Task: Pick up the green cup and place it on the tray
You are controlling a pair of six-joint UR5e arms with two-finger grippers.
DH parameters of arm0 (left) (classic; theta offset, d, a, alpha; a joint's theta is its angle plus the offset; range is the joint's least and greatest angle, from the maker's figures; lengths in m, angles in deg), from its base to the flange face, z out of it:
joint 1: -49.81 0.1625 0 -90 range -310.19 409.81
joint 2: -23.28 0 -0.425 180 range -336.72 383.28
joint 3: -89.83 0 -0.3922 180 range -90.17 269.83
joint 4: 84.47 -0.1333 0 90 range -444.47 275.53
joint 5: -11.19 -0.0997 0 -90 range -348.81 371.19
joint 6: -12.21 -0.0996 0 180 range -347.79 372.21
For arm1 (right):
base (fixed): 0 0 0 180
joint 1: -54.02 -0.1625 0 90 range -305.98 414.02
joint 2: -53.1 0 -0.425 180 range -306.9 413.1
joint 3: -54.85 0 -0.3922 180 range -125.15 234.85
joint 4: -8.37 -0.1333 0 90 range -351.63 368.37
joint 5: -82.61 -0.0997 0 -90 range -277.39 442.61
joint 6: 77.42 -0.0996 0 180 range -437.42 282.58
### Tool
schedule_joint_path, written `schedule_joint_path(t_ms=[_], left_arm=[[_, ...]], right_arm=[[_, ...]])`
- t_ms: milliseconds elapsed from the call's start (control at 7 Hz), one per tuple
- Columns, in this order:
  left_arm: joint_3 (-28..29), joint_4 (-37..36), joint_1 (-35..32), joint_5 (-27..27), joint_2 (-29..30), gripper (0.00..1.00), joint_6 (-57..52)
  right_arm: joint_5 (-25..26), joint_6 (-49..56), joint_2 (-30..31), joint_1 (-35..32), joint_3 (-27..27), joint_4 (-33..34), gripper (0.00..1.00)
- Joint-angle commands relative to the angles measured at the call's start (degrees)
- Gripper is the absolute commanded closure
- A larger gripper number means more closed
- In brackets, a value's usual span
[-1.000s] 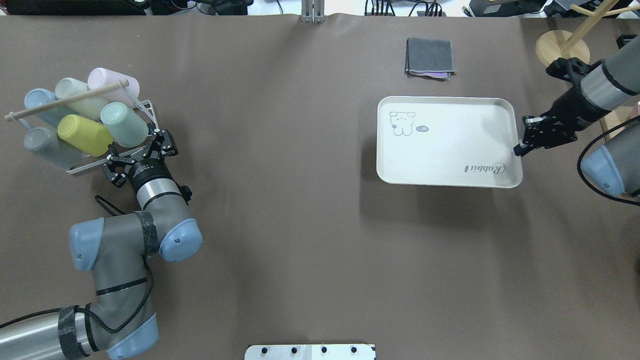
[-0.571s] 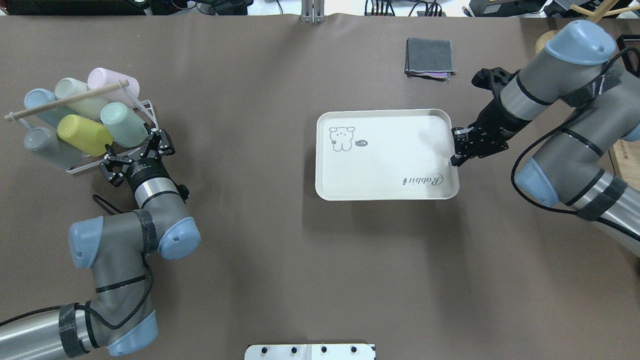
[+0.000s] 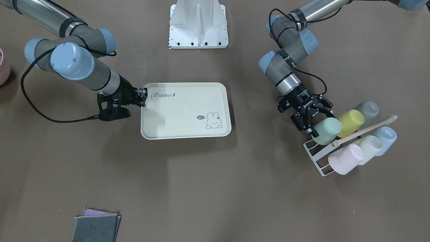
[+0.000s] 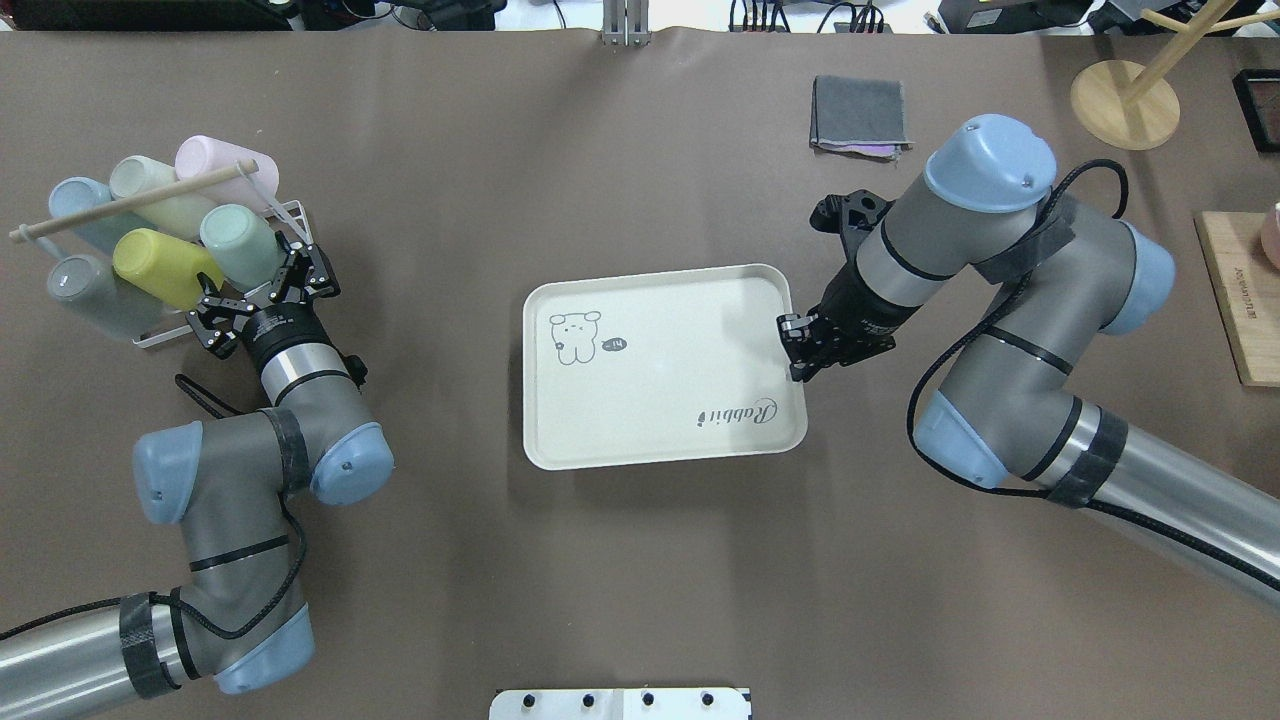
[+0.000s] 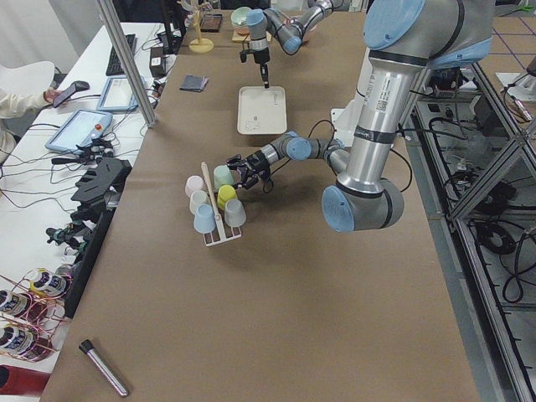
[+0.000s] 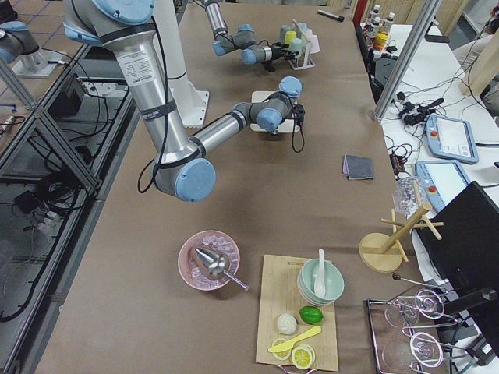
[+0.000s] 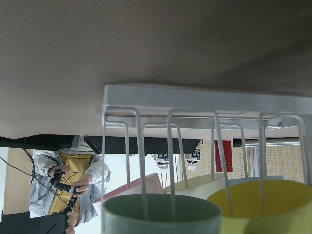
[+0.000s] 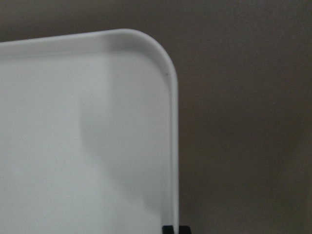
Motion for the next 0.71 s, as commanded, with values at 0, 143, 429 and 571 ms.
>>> schedule_joint_path(t_ms=[0, 143, 429, 571], left_arm=[[0.3, -0.1, -0.9, -0.1, 0.1, 0.01, -0.2], [1.3, -0.1, -0.9, -0.1, 0.3, 0.01, -0.1], [2.0, 0.0, -0.9, -0.1, 0.8, 0.01, -0.1], [2.3, 0.0, -0.9, -0.1, 0.8, 0.01, -0.1]], right_arm=[[5.0, -3.3, -2.6, 4.2, -0.4, 0.1, 1.0], [5.5, -6.6, -3.9, 4.6, -1.1, 0.2, 1.0], [5.7, -10.1, -6.4, 4.9, -3.5, -0.5, 1.0], [6.0, -10.1, -6.3, 5.3, -4.2, -2.4, 1.0]])
